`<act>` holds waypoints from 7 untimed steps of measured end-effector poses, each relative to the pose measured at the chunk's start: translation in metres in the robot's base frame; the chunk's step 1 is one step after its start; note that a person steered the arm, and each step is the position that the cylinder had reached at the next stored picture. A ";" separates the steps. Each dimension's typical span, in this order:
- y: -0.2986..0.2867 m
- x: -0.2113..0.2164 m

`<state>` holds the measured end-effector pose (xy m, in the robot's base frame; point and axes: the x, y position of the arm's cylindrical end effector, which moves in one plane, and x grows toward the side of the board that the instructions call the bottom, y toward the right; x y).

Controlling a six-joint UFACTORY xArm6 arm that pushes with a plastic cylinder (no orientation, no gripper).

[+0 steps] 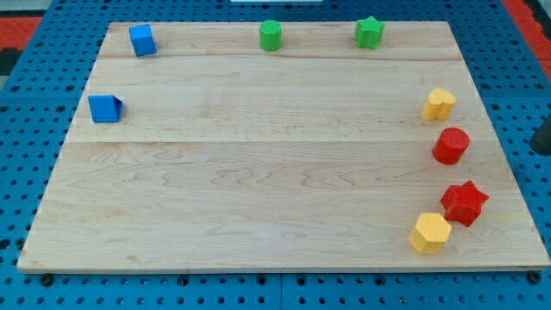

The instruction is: Move your arm to the bottom right of the board

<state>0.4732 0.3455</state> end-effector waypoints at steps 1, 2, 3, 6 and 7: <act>0.000 0.008; -0.017 0.055; -0.027 0.085; -0.058 0.093; -0.054 0.112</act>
